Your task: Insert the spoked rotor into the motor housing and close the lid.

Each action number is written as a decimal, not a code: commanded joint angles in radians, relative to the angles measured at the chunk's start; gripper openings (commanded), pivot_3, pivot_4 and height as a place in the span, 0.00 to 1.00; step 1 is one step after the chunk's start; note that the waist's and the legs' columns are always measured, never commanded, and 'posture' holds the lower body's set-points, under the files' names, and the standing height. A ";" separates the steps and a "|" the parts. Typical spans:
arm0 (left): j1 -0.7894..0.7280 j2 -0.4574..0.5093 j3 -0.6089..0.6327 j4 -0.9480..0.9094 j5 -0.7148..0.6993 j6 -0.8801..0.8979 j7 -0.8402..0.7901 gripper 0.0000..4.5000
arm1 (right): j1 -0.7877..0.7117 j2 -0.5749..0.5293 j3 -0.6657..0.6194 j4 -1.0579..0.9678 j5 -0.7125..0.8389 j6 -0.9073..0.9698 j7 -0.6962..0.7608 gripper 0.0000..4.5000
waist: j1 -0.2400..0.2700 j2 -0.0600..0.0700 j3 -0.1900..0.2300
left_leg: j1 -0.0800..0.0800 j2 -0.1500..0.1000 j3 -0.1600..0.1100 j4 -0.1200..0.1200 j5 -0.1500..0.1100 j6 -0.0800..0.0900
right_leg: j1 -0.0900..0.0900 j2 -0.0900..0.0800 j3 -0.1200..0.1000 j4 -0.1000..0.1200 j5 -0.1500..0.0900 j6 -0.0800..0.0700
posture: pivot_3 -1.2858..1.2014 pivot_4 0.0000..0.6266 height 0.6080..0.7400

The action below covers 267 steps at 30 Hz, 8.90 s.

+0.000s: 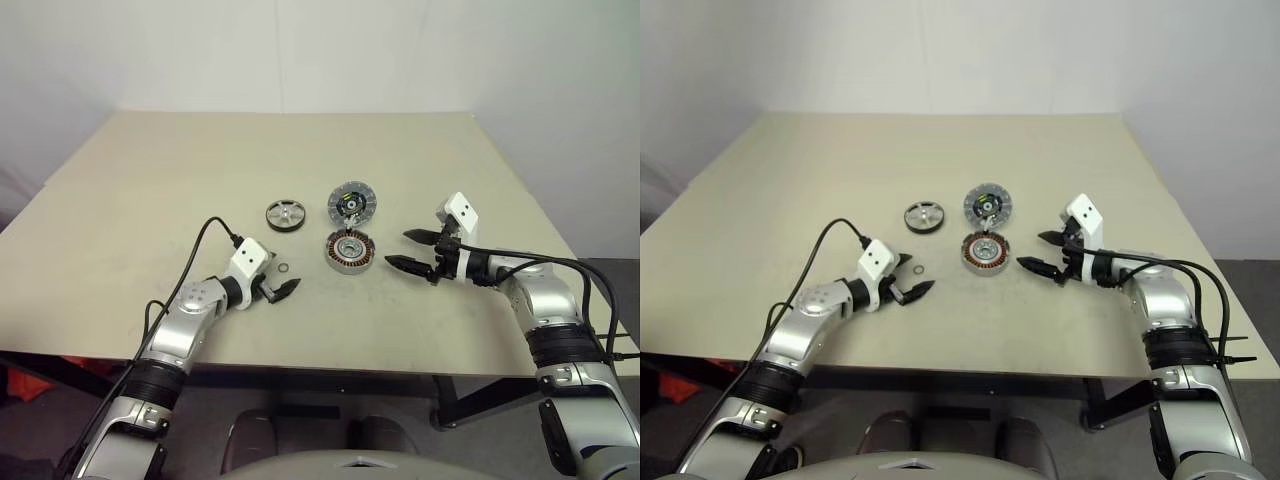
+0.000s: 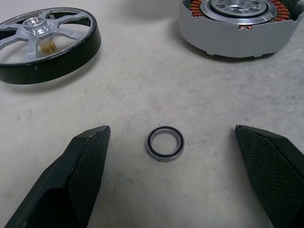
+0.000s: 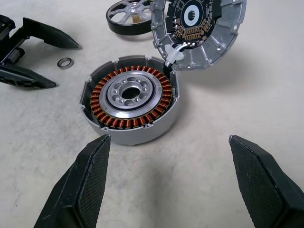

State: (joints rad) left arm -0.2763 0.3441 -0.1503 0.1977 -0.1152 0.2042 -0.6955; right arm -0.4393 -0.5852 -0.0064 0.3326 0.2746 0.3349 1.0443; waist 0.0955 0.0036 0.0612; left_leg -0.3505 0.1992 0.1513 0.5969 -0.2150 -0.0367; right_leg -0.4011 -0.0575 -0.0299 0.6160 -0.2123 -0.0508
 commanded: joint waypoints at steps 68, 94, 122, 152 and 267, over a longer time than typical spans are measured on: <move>0.013 -0.002 0.025 0.167 0.030 -0.120 0.112 0.81 | -0.056 0.001 -0.007 -0.007 0.000 -0.017 -0.005 1.00 | -0.004 0.008 -0.006 | 0.005 0.000 0.001 -0.002 0.001 -0.002 | 0.006 0.000 0.001 -0.002 -0.004 0.007 | 0.52 0.00 1.00; 0.027 0.033 0.007 0.142 0.031 -0.078 0.104 0.42 | -0.062 0.016 -0.004 -0.015 -0.004 -0.013 -0.011 1.00 | -0.025 0.008 -0.006 | 0.006 0.003 0.001 -0.002 0.002 -0.002 | 0.005 0.000 -0.005 -0.009 -0.004 0.008 | 0.52 0.00 1.00; 0.115 0.073 0.043 0.073 0.026 -0.058 0.141 0.42 | -0.069 0.015 -0.006 -0.044 -0.006 0.027 -0.019 1.00 | -0.050 0.009 -0.008 | 0.009 0.003 0.003 -0.019 0.004 -0.006 | 0.001 0.001 -0.005 -0.009 -0.003 0.006 | 0.52 0.00 1.00; 0.066 0.029 0.083 -0.049 -0.094 0.006 0.110 0.15 | -0.078 0.019 -0.001 -0.003 -0.017 -0.004 -0.021 1.00 | -0.050 0.008 -0.007 | 0.009 0.003 0.003 -0.019 0.006 -0.010 | 0.000 0.002 -0.006 -0.009 -0.003 0.006 | 0.52 0.00 1.00; -0.080 -0.065 0.263 -0.162 -0.183 0.209 0.165 0.52 | -0.125 0.190 -0.008 -0.051 0.007 0.002 -0.172 0.72 | 0.000 0.005 -0.005 | 0.000 0.001 0.000 -0.015 0.005 -0.006 | -0.004 -0.001 -0.009 -0.009 0.002 -0.004 | 0.52 0.00 1.00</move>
State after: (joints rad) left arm -0.3423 0.2767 0.1115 0.0752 -0.2927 0.4330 -0.5366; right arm -0.5426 -0.3999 -0.0145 0.3319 0.2567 0.3374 0.8685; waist 0.0958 0.0087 0.0559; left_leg -0.3505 0.2005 0.1509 0.5817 -0.2104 -0.0433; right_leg -0.4046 -0.0582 -0.0384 0.6072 -0.2100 -0.0543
